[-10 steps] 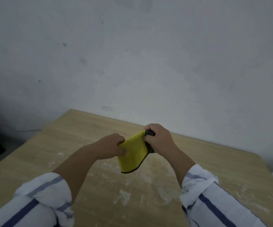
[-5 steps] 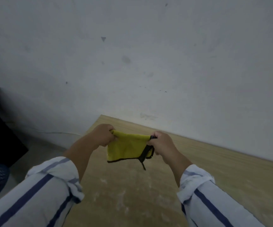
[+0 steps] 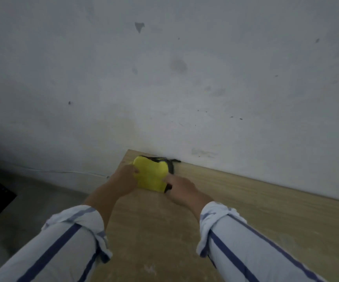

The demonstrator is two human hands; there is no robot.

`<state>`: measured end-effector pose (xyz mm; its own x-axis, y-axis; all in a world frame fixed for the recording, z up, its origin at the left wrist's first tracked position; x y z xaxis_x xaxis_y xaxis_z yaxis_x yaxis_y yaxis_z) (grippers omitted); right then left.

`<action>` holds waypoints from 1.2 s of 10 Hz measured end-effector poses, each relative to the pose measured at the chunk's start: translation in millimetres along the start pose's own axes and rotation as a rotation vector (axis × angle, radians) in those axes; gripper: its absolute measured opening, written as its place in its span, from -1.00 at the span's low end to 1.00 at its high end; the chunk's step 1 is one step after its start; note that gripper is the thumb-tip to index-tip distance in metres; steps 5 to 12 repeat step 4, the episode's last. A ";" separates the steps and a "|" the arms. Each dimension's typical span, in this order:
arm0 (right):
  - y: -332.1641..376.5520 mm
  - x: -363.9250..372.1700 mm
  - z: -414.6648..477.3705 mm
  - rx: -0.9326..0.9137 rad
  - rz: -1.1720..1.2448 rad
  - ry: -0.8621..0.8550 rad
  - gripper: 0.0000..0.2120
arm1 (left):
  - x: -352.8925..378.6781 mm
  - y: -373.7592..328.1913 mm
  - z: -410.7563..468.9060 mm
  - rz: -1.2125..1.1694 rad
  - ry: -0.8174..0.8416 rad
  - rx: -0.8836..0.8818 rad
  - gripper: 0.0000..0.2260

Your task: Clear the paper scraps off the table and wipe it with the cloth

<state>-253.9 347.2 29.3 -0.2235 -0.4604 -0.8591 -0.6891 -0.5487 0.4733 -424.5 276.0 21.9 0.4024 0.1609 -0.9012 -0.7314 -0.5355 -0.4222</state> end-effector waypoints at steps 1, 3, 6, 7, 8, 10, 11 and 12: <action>-8.1 28.7 -5.7 -0.015 -0.202 0.143 -0.49 | 36.6 12.2 -12.3 0.187 0.103 0.056 -0.50; -17.8 26.7 -19.2 0.022 -0.179 0.151 -0.42 | 42.7 9.7 -32.3 0.270 0.012 -0.006 -0.43; -30.3 12.4 -35.5 0.064 -0.162 0.092 -0.44 | 43.4 2.6 -42.2 0.289 0.013 -0.045 -0.42; -30.3 12.4 -35.5 0.064 -0.162 0.092 -0.44 | 43.4 2.6 -42.2 0.289 0.013 -0.045 -0.42; -30.3 12.4 -35.5 0.064 -0.162 0.092 -0.44 | 43.4 2.6 -42.2 0.289 0.013 -0.045 -0.42; -30.3 12.4 -35.5 0.064 -0.162 0.092 -0.44 | 43.4 2.6 -42.2 0.289 0.013 -0.045 -0.42; -30.3 12.4 -35.5 0.064 -0.162 0.092 -0.44 | 43.4 2.6 -42.2 0.289 0.013 -0.045 -0.42; -30.3 12.4 -35.5 0.064 -0.162 0.092 -0.44 | 43.4 2.6 -42.2 0.289 0.013 -0.045 -0.42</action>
Point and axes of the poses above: each hand's wrist, its own z-axis towards the middle knuckle, its own x-axis out of the palm, y = z × x, the point moved 6 cm from there along z, towards the middle knuckle, and after that the axes turned 12 degrees about -y, right-handed, at the moved point
